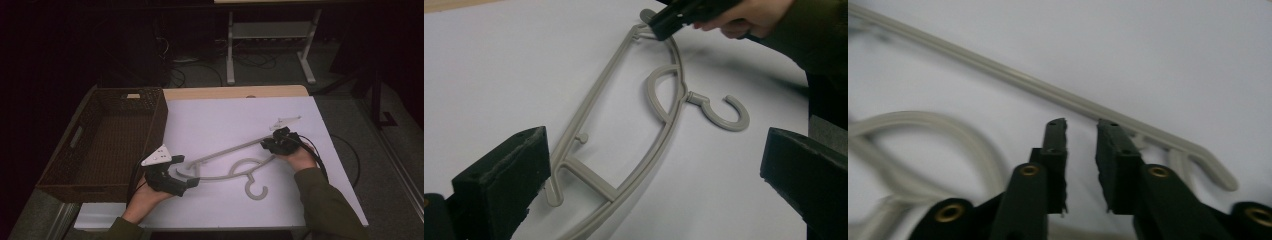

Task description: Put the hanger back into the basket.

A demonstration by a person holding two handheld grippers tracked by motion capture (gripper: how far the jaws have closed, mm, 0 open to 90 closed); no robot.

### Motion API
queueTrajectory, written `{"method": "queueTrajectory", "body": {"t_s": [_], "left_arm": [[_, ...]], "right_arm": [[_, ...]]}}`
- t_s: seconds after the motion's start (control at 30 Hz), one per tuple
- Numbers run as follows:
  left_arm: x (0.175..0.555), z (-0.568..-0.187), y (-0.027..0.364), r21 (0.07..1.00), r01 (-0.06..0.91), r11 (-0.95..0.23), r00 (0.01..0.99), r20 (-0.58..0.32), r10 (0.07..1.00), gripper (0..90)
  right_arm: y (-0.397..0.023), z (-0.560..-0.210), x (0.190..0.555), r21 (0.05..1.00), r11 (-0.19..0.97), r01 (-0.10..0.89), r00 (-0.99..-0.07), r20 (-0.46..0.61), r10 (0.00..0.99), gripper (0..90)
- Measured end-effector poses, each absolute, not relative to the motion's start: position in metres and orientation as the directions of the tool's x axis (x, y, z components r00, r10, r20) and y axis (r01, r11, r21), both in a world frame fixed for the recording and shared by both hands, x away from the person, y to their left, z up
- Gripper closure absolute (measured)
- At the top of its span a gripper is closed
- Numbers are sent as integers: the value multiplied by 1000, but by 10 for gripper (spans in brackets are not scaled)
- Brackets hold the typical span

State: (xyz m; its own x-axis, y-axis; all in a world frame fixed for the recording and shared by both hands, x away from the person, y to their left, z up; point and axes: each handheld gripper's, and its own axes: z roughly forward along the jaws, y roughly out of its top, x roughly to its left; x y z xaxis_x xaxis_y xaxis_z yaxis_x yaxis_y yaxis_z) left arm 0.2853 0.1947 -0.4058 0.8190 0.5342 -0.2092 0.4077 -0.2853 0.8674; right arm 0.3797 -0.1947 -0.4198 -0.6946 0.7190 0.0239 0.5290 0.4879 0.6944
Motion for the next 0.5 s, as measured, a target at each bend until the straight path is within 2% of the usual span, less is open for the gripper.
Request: {"method": "queueTrajectory", "body": {"t_s": [0.07, 0.13, 0.3, 0.5], "left_arm": [[285, -406, 195, 863, 411, -294, 819, -209, 534, 0], [285, -406, 194, 863, 411, -293, 820, -209, 533, 0], [285, -406, 195, 863, 410, -295, 819, -206, 535, 0], [285, -406, 195, 863, 410, -296, 819, -206, 535, 0]], "right_arm": [[-194, -414, 360, 709, 496, 502, -729, 38, 683, 643], [-194, -413, 355, 711, 494, 500, -737, 51, 673, 640], [-186, -415, 322, 693, 545, 472, -797, 72, 600, 540], [-179, -423, 292, 699, 560, 444, -843, 115, 526, 584]]}}
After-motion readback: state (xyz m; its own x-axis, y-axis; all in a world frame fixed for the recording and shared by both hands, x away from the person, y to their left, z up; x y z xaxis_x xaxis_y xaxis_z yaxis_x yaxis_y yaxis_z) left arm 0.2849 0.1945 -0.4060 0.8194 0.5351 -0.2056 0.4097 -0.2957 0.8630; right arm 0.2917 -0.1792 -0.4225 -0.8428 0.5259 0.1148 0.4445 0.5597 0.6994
